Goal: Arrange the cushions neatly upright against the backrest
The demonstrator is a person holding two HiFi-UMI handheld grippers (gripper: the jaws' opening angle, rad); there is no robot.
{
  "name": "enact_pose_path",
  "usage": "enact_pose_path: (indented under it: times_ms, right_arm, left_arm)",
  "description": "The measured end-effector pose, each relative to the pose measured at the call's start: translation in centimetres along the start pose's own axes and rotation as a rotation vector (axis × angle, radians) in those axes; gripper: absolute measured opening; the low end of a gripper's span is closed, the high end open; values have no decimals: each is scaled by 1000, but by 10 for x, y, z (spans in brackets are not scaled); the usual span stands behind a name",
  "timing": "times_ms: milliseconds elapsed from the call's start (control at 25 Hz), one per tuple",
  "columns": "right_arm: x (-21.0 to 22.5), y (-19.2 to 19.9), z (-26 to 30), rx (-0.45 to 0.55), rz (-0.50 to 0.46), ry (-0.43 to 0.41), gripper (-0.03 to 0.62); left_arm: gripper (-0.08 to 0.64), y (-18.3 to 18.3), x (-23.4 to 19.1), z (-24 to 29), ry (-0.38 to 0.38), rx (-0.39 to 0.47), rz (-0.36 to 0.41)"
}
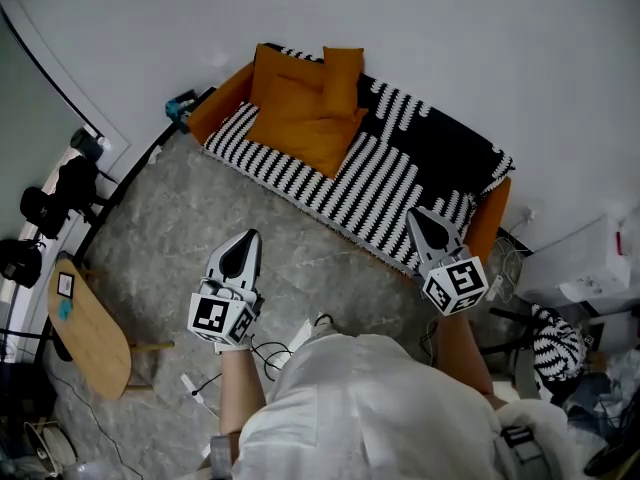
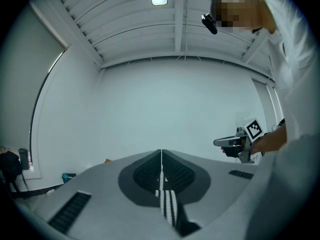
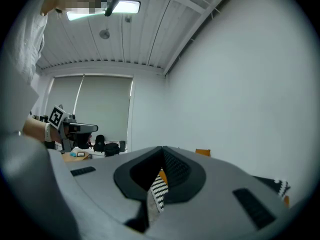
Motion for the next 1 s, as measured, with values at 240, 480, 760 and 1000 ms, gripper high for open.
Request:
enact_pose_path:
  times_ms: [240,480,760,1000]
  right_arm:
    - [-8,4,34,-11,-3,7,8]
    - [-18,5,68,-18,-7,26,22]
    - [-10,20,88,-64,13,47,45]
    - [19,34,127,-74,35,55,60]
  left_arm:
    - [18,8,-36,4,-6,4,-11]
    - [18,14,-71,16,26,8,-21]
    - [18,26,-88,45,65,-9,-48]
    - [18,39,-106,92,89,-28,-63]
Point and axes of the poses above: the fingertips, and each gripper's own axes: z forward along the fingers, x to its right, y out of its underside, the point moved 8 cm from there along -z, backward along the fingers, and after that the axes turned 3 degrees about x, right-handed, at the moved point
